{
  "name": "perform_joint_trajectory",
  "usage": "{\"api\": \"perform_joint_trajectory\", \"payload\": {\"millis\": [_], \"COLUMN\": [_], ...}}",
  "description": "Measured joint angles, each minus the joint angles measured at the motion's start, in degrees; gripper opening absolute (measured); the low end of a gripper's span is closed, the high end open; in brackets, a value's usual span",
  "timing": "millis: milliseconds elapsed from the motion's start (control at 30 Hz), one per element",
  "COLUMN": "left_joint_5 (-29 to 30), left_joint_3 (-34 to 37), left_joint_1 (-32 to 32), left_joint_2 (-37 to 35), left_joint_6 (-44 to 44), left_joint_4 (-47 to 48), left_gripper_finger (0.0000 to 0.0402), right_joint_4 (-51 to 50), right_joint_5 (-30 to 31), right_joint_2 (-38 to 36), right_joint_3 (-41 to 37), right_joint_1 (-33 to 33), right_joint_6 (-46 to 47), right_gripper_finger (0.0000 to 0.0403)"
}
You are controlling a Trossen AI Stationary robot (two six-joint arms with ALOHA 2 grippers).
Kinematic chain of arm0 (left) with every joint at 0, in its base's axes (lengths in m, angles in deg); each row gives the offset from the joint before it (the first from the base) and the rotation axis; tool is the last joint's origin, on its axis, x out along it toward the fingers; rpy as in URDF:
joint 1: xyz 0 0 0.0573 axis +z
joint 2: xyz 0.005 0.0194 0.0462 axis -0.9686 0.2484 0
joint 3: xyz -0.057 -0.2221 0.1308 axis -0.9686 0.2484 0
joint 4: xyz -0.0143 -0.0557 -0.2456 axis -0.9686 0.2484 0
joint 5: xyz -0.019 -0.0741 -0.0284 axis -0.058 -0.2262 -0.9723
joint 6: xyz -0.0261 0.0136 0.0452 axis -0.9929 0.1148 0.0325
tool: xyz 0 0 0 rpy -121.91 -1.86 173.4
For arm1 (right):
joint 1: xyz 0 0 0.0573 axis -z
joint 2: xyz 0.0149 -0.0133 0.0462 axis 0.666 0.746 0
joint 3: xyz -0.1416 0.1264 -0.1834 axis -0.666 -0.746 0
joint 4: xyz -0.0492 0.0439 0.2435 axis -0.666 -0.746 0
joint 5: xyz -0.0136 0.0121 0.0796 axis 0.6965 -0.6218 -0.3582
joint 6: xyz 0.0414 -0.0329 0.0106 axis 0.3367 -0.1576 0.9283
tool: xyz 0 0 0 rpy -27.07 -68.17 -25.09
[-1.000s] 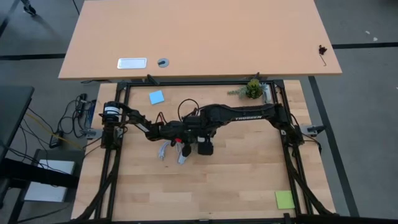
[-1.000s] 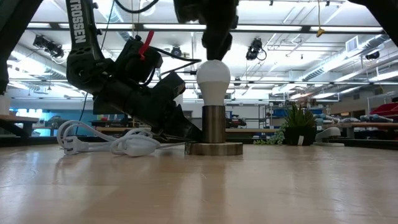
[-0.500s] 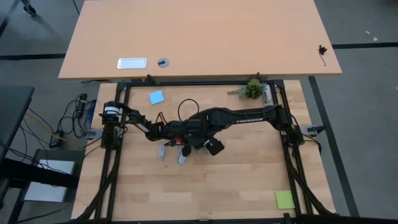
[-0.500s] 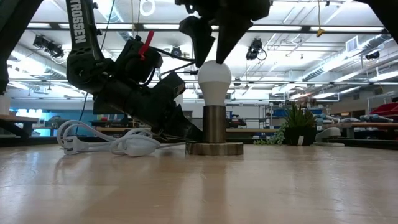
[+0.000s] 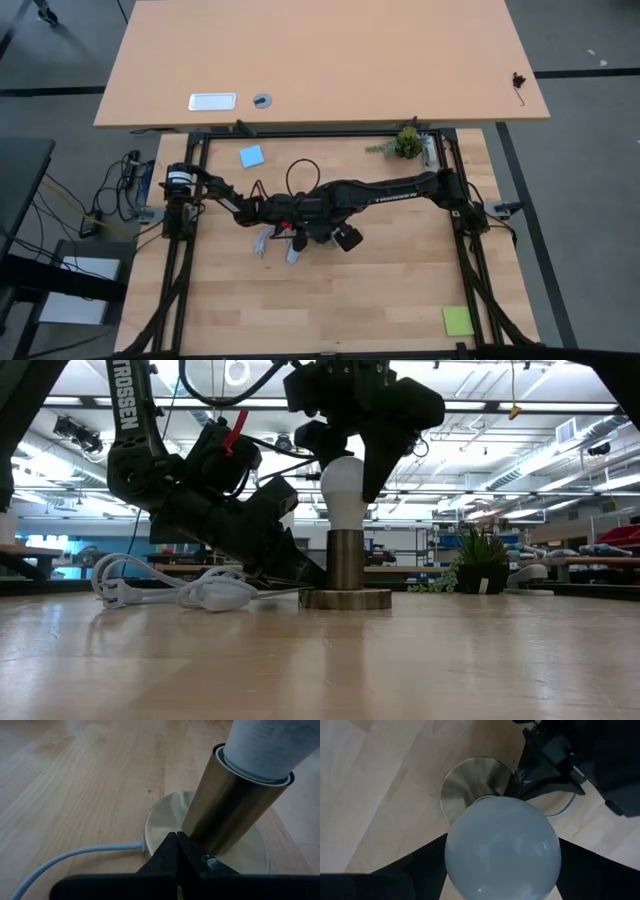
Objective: Screw lightbulb
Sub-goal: Insert the light bulb into the lamp
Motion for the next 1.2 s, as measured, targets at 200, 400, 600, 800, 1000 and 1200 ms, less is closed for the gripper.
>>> {"api": "perform_joint_trajectory", "payload": {"millis": [200,400,600,800,1000,1200], "left_joint_5": [0.0,0.1,0.3,0.4,0.3,0.5], "left_joint_3": [0.0,0.0,0.0,0.0,0.0,0.0], "left_joint_1": [0.0,0.0,0.0,0.0,-0.1,0.0], "left_joint_2": [0.0,0.0,0.0,0.0,0.0,0.0], "left_joint_6": [0.0,0.0,-0.2,-0.3,-0.4,-0.4], "left_joint_4": [0.0,0.0,-0.1,-0.2,-0.2,-0.1], "left_gripper_finger": [0.0000,0.0000,0.0000,0.0000,0.0000,0.0000], "right_joint_4": [0.1,0.0,0.4,-1.3,-2.9,-3.0], "right_joint_5": [-0.3,-0.4,-0.5,-0.9,-1.2,0.9], "right_joint_2": [0.0,0.0,0.0,0.1,0.1,-0.2], "right_joint_3": [0.0,0.0,0.0,1.1,3.3,3.4], "right_joint_1": [0.1,0.1,0.2,0.2,0.1,0.1], "right_joint_6": [12.0,37.6,57.7,52.2,46.0,39.5], "right_gripper_finger": [0.0289,0.0294,0.0303,0.0304,0.0316,0.0342]}}
